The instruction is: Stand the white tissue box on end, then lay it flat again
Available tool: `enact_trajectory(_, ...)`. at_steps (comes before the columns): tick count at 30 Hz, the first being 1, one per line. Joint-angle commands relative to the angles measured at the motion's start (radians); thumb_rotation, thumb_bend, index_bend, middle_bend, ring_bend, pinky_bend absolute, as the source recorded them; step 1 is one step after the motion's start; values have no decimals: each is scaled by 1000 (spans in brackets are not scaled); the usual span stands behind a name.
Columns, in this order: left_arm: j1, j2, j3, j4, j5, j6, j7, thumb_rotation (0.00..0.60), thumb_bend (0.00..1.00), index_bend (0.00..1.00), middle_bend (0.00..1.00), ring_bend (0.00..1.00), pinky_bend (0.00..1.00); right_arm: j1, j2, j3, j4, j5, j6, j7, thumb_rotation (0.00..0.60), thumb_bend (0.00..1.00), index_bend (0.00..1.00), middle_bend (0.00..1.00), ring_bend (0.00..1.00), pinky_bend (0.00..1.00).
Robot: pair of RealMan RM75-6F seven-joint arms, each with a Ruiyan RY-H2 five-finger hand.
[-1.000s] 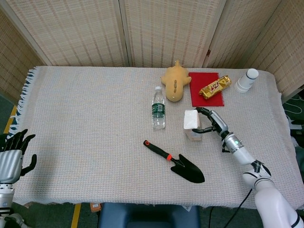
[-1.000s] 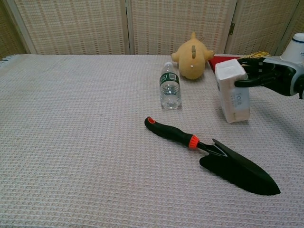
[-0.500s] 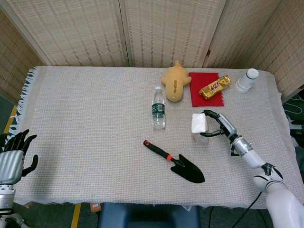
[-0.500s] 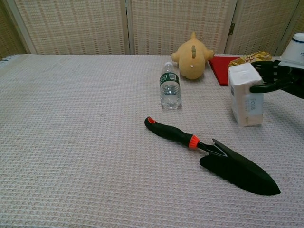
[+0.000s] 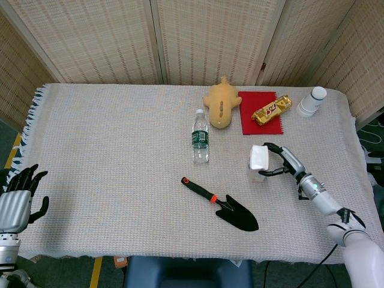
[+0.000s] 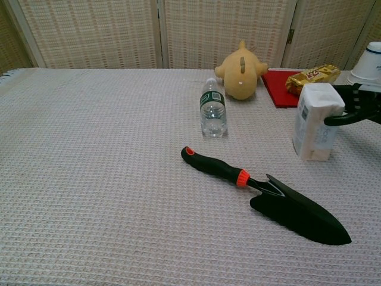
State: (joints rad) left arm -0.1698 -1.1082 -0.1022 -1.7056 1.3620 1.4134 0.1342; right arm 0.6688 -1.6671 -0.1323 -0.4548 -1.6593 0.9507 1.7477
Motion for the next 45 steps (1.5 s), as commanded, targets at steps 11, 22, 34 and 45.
enact_trajectory(11, 0, -1, 0, -1, -1, 0, 1, 600, 484, 157, 0, 0, 93, 18, 43, 31, -93, 35, -30, -140, 600, 0, 189, 312, 113, 0)
enact_trajectory(22, 2, 2, -2, 0, 0, 6, -4, 600, 485, 157, 0, 0, 93, 18, 77, 40, -150, 45, -25, -170, 600, 0, 88, 191, 31, 0)
enact_trajectory(34, 5, 6, -5, -3, 2, 15, -10, 600, 484, 157, 0, 0, 93, -16, 184, 50, -277, 73, -12, -258, 600, 0, 1, 105, 0, 0)
enact_trajectory(45, 9, 13, -4, -14, 8, 21, -13, 600, 484, 157, 0, 0, 93, 21, 458, 79, -648, 91, -39, -633, 600, 0, 0, 70, 0, 0)
